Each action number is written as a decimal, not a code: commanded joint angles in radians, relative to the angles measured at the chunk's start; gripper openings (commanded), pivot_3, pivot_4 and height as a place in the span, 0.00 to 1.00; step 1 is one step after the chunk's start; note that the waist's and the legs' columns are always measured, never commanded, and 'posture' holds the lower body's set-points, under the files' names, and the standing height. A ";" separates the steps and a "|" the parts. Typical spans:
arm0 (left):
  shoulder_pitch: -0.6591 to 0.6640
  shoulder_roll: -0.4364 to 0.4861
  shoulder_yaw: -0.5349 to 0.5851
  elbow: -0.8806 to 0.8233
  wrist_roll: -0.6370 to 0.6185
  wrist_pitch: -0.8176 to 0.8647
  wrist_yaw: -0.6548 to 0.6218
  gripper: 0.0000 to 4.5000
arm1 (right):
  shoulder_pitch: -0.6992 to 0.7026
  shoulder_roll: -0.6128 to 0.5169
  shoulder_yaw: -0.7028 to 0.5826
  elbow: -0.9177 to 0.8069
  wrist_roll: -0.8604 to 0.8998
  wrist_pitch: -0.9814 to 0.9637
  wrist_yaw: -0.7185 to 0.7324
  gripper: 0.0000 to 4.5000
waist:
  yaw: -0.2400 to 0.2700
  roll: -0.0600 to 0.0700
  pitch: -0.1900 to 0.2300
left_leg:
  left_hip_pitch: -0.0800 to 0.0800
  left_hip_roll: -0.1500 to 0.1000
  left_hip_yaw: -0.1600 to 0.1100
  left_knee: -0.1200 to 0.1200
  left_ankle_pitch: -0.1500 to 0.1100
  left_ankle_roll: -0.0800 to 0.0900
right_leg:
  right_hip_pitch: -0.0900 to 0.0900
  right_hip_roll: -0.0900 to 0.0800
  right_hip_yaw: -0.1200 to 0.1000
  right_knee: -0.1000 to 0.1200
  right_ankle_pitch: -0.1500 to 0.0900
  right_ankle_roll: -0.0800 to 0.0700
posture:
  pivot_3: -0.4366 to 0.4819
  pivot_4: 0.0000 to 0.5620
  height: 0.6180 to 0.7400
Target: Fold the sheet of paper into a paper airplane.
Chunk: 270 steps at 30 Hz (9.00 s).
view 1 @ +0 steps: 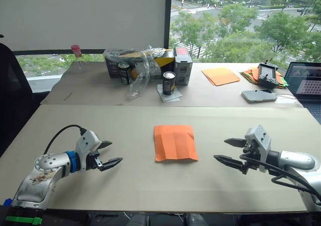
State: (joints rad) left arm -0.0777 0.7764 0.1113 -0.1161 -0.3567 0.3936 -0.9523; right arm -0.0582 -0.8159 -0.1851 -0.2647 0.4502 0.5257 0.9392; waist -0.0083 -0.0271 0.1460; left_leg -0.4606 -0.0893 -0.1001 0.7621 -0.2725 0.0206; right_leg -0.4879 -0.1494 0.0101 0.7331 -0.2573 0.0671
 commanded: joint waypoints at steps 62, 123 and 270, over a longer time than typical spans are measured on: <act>-0.442 -0.122 -0.269 0.031 0.014 0.185 -0.017 0.29 | -0.378 0.194 0.313 0.022 -0.307 0.135 -0.134 0.00 | -0.006 0.000 0.000 | 0.000 -0.001 0.000 0.001 0.001 -0.001 | -0.001 0.001 0.000 0.001 0.000 0.000 | 0.48 0.27 0.43; -0.287 -0.101 -0.077 0.168 0.030 0.212 0.010 0.01 | -0.574 0.672 0.499 0.603 -0.310 -0.276 -0.068 0.00 | -0.042 0.001 -0.001 | 0.001 -0.001 -0.001 -0.004 0.003 -0.005 | -0.004 0.002 0.001 0.003 0.000 0.001 | 0.48 0.27 0.43; -0.377 -0.277 -0.319 0.169 0.048 0.191 -0.026 0.01 | -0.488 0.144 0.426 -0.059 -0.318 0.162 -0.005 0.00 | -0.002 0.002 -0.008 | 0.019 -0.003 -0.003 -0.015 0.000 -0.001 | 0.017 -0.001 -0.002 -0.010 -0.003 0.002 | 0.48 0.27 0.43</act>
State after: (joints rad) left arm -0.4499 0.5024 -0.1972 0.0883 -0.2997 0.5635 -0.9670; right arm -0.5361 -0.6584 0.2770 -0.2861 0.1309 0.6769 0.9462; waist -0.0101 -0.0251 0.1379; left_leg -0.4418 -0.0920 -0.1028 0.7471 -0.2722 0.0194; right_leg -0.4708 -0.1506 0.0084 0.7231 -0.2607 0.0693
